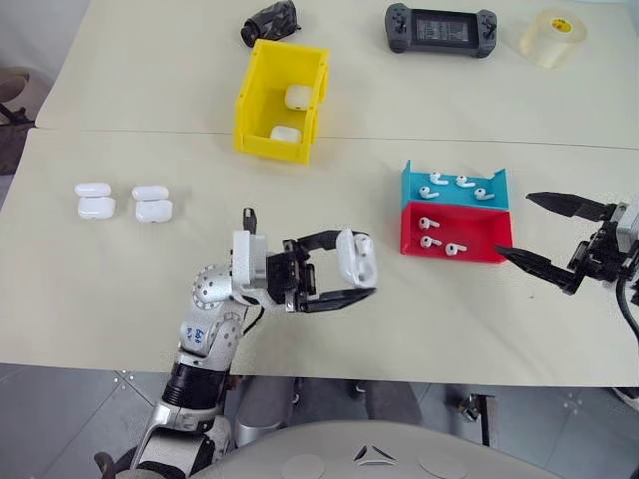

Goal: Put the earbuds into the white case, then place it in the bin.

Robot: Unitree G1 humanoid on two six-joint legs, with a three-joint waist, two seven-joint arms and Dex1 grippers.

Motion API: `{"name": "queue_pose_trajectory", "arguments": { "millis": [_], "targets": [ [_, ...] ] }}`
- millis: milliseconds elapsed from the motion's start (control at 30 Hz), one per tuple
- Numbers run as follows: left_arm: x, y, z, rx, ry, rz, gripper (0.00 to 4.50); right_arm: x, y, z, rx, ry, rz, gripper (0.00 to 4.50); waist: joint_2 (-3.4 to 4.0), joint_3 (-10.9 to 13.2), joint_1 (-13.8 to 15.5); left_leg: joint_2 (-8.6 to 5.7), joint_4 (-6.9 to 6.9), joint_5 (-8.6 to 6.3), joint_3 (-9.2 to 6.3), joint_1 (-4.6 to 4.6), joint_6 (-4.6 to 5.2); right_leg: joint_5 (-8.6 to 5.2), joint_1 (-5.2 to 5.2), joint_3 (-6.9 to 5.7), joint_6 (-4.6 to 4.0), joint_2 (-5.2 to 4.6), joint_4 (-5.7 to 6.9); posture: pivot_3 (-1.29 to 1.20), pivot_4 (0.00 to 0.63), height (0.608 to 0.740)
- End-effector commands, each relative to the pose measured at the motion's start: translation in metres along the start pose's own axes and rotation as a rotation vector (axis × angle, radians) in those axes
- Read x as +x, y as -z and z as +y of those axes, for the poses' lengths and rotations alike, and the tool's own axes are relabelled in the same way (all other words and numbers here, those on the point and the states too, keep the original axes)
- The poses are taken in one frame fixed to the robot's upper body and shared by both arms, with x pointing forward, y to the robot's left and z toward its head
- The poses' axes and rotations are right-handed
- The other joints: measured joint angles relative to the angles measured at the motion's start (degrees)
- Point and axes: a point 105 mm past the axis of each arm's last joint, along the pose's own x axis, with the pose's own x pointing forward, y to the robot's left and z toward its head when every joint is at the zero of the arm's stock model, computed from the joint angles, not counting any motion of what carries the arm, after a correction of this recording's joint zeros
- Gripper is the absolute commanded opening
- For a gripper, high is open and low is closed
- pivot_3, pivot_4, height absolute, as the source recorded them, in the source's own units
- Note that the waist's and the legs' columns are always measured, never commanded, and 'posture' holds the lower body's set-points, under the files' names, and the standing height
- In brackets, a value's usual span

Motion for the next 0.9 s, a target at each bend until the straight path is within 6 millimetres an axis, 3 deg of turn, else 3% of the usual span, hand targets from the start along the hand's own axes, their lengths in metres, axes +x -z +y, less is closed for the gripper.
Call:
{"name": "queue_pose_trajectory", "arguments": {
  "millis": [33,233,500,900],
  "targets": [
    [0.003,-0.009,-0.005,0.05,0.019,-0.015,2.8,0.021,-0.017,-0.022,-0.01,0.02,0.125,4.45,0.06,0.02,-0.7,0.04,0.04,0.02,0.05,0.03,-0.03,0.0,0.0,-0.01,0.0,0.01,0.01,0.0,0.15,0.74],
    [0.004,-0.01,-0.007,0.048,0.026,-0.01,2.8,0.044,-0.022,-0.021,-0.028,-0.069,0.31,4.45,0.08,0.01,-0.16,0.04,-0.06,0.04,-0.14,-0.12,-0.05,-0.03,-0.08,-0.16,-0.05,-0.03,-0.04,0.0,0.15,0.74],
    [0.004,-0.01,-0.007,0.049,0.05,-0.004,2.8,0.073,-0.022,-0.049,-0.033,0.041,0.488,4.45,0.12,0.04,0.41,-0.04,0.0,-0.03,-0.11,-0.21,0.02,-0.01,-0.12,-0.2,-0.02,-0.1,-0.16,0.0,0.15,0.74],
    [0.008,-0.007,-0.003,0.048,0.064,-0.008,2.8,0.071,-0.008,-0.083,-0.017,0.031,0.595,4.45,0.15,0.06,0.32,-0.07,-0.01,-0.04,-0.05,-0.23,0.03,0.0,-0.15,-0.23,-0.01,-0.1,-0.16,0.0,0.15,0.74]
  ]
}}
